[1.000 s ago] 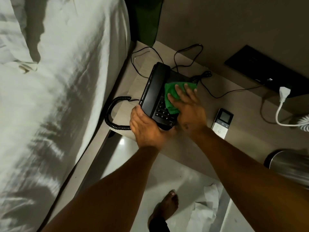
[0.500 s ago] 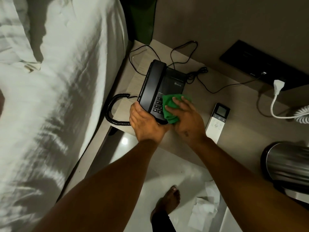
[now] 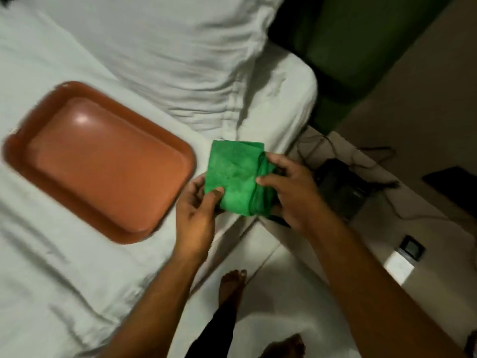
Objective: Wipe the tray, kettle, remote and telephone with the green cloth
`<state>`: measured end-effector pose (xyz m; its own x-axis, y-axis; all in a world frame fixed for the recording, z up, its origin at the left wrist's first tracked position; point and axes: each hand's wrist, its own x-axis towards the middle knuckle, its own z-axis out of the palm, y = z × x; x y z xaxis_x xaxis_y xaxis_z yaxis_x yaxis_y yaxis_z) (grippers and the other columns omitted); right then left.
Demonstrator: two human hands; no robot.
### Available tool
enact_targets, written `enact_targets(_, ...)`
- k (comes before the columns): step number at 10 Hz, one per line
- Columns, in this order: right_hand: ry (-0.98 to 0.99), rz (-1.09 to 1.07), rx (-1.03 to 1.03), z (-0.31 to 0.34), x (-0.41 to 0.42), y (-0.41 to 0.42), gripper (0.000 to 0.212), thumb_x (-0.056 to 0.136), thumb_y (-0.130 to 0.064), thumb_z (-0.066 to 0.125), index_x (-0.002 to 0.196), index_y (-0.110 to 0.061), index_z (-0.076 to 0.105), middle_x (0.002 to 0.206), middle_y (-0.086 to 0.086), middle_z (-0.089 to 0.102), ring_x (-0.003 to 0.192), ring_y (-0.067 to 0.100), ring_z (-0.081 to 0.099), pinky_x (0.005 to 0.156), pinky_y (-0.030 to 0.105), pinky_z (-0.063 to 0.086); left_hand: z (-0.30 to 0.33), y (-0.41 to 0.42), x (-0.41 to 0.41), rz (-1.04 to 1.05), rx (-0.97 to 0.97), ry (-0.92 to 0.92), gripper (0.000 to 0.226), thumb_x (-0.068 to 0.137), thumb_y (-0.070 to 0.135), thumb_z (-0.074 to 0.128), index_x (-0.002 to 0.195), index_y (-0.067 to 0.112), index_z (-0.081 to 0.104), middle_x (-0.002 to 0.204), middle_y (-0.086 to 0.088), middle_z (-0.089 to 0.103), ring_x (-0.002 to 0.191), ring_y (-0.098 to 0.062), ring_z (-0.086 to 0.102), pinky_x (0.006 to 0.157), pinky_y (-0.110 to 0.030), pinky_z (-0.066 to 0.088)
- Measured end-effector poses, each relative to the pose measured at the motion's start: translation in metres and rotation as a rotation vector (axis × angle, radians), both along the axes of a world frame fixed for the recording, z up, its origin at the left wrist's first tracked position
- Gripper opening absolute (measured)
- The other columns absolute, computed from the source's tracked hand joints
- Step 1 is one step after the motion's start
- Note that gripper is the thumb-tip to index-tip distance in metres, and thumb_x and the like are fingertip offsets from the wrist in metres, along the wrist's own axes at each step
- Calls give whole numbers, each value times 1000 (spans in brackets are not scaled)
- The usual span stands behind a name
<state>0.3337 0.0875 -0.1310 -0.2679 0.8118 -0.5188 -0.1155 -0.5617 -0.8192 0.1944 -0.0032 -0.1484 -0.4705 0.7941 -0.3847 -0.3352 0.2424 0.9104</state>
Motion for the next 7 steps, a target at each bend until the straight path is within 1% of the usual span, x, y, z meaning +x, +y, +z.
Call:
enact_targets(1, -34, 150, 62, 10, -67, 7, 33, 81, 4, 64, 109, -13, 64, 106, 14, 71, 100, 29, 67, 91, 47, 54, 16, -10, -60, 110, -59, 112, 29, 83, 14, 65, 111, 12, 64, 99, -5, 77, 91, -21, 72, 78, -36, 60)
enact_targets(2, -203, 380, 158, 8, -146, 1, 41, 78, -5, 72, 117, -8, 59, 111, 13, 69, 100, 28, 67, 92, 48, 54, 18, -20, -122, 190, -262, 272, 33, 82, 22, 71, 111, 8, 61, 98, -9, 76, 94, -28, 74, 85, -44, 60)
enact_targets(3, -448, 516, 370, -1, -182, -5, 49, 73, -8, 74, 119, -12, 58, 111, 8, 69, 101, 23, 66, 93, 36, 53, 9, -25, -149, 155, -415, 393, 30, 83, 29, 71, 106, 12, 62, 95, -7, 75, 90, -27, 73, 85, -46, 60)
enact_targets(4, -634, 606, 599, -4, -214, -13, 55, 71, -12, 72, 123, -15, 55, 117, 8, 66, 108, 24, 62, 90, 25, 47, 5, -32, -172, 116, -542, 561, 33, 81, 36, 69, 102, 12, 64, 95, -5, 74, 84, -19, 69, 79, -37, 57)
enact_targets(5, -695, 649, 668, -3, -221, -20, 56, 72, -16, 69, 125, -14, 52, 123, 12, 60, 113, 30, 57, 97, 36, 47, 5, -35, -177, 68, -590, 788, 35, 80, 36, 68, 104, 10, 64, 100, -9, 71, 86, -21, 64, 74, -28, 47)
enact_targets(6, -676, 625, 789, 3, -197, -30, 59, 74, -18, 67, 129, -11, 48, 128, 16, 53, 118, 34, 51, 101, 44, 43, 16, -28, -166, -25, -576, 1039, 41, 81, 36, 63, 113, 10, 59, 116, -17, 60, 108, -33, 55, 87, -37, 45)
enact_targets(7, -682, 528, 837, 13, -165, -28, 57, 77, -16, 65, 130, -12, 45, 129, 15, 51, 120, 33, 49, 102, 43, 43, 30, -15, -143, -105, -569, 1163, 48, 85, 39, 59, 122, 9, 54, 126, -20, 55, 119, -39, 46, 100, -46, 40)
